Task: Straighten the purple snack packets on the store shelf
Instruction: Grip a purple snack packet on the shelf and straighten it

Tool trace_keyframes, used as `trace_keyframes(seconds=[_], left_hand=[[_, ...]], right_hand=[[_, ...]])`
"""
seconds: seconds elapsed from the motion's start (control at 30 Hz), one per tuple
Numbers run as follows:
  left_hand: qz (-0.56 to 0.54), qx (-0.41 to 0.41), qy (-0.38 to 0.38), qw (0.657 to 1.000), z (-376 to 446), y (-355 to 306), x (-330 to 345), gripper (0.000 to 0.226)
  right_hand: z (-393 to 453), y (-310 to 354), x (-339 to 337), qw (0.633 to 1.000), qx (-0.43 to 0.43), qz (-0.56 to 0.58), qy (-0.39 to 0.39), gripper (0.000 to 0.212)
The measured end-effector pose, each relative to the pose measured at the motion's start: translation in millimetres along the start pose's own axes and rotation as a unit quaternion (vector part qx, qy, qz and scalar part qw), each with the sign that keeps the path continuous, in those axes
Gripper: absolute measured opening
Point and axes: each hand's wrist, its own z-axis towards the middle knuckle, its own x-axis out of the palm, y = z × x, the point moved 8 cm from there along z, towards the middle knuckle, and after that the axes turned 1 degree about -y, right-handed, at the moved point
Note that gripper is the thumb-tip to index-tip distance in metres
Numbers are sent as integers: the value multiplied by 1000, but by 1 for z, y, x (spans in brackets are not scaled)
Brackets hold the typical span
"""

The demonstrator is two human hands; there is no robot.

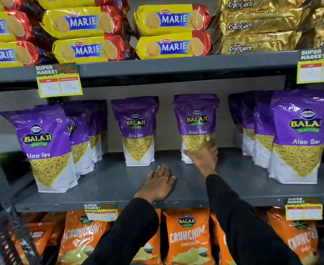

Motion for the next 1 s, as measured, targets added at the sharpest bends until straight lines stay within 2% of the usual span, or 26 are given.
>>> trace_keyframes(seconds=[0.27, 0.83, 1.0], left_hand=[[30, 7, 7, 1000, 8, 3, 4, 63], [56, 10, 34, 998, 9, 3, 8, 63], [56, 12, 19, 998, 9, 3, 6, 62]], right_hand=[[6, 0, 8, 998, 9, 35, -42, 139], [-15, 3, -9, 999, 3, 22, -48, 132], [-32, 0, -22, 998, 5, 28, -52, 131]])
